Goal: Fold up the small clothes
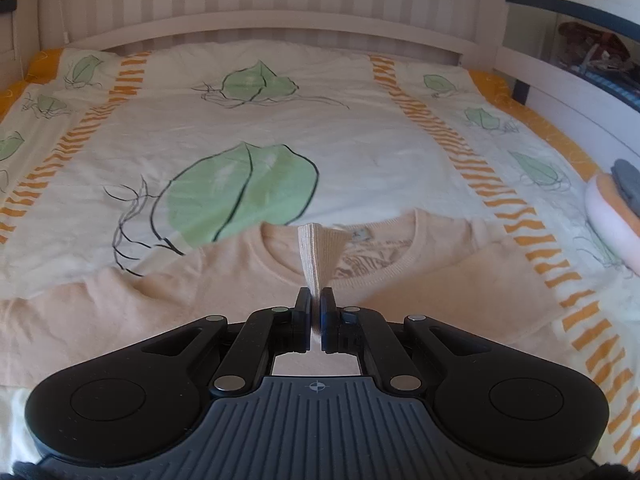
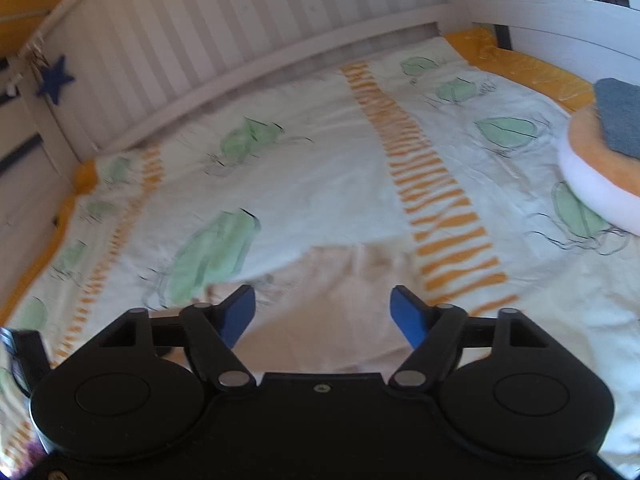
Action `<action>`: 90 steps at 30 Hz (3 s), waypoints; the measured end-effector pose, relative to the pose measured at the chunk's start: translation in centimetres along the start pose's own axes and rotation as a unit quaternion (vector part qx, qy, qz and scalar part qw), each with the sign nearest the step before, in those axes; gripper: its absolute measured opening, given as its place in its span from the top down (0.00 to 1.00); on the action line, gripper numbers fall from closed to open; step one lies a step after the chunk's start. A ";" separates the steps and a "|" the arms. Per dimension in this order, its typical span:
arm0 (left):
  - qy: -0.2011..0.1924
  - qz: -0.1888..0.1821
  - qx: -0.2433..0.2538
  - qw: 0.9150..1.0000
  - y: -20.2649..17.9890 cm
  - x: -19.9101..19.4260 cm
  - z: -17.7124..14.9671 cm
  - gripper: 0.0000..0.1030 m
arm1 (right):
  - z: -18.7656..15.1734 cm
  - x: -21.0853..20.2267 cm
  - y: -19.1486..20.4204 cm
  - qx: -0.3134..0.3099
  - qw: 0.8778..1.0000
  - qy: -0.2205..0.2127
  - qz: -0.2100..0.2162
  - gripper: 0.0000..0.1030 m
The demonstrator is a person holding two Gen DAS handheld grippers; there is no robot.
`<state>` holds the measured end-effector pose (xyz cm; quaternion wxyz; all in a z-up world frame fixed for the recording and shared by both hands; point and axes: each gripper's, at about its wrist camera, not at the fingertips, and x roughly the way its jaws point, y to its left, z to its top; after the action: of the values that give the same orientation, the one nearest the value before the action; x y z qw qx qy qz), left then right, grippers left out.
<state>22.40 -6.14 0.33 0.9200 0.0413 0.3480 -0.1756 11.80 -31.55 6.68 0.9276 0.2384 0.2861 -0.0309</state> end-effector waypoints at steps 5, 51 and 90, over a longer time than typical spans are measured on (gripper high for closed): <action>0.004 0.009 -0.009 1.000 1.4 -0.5 -0.5 0.96 | -2.1 1.2 0.9 -0.020 1.000 -0.022 -0.006 0.16; 0.027 -0.006 -0.099 0.995 8.6 3.2 -4.3 0.97 | -7.1 10.6 -8.4 -0.069 0.997 0.012 -0.039 0.16; -0.011 0.039 -0.149 0.988 12.8 5.9 -2.6 0.96 | -3.0 14.0 -6.9 -0.078 0.997 -0.009 0.006 0.41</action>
<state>29.39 4.60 -6.02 0.9256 -0.0849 0.3585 -0.0862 20.55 -35.17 -6.06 0.9460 0.1673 0.2777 -0.0050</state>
